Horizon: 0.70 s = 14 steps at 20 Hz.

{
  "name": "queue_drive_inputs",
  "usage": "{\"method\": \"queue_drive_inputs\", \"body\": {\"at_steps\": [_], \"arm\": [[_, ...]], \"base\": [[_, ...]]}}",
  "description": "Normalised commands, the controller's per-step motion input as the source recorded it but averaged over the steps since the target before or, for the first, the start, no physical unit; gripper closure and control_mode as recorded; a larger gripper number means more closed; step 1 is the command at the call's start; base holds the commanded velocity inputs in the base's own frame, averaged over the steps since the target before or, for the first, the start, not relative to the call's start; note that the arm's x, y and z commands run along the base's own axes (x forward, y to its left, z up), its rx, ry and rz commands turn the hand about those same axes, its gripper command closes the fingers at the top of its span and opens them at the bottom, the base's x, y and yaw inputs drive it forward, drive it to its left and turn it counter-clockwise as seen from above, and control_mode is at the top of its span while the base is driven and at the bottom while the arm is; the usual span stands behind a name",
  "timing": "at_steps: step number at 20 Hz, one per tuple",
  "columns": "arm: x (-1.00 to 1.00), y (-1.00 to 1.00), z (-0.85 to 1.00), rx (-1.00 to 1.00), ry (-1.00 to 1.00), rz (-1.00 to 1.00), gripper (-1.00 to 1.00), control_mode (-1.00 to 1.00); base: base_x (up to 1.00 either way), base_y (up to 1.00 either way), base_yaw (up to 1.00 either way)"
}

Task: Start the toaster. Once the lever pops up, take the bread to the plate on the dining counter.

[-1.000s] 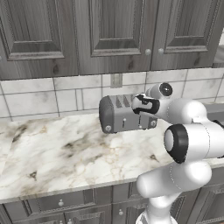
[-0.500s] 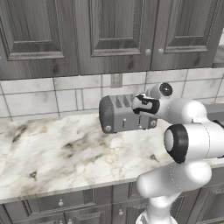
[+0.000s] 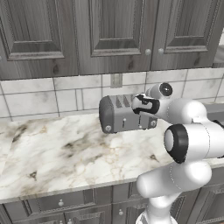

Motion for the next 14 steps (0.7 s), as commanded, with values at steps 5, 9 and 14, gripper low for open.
{"method": "queue_drive_inputs", "body": {"at_steps": [5, 9, 14], "arm": [[0.00, 0.00, 0.00, 0.00, 0.00, 0.00, -1.00, -1.00], [0.00, 0.00, 0.00, 0.00, 0.00, 0.00, -1.00, -1.00], [0.00, 0.00, 0.00, 0.00, 0.00, 0.00, -1.00, -1.00]], "base": [[0.00, 0.00, 0.00], [0.00, 0.00, 0.00], [0.00, 0.00, 0.00]]}}
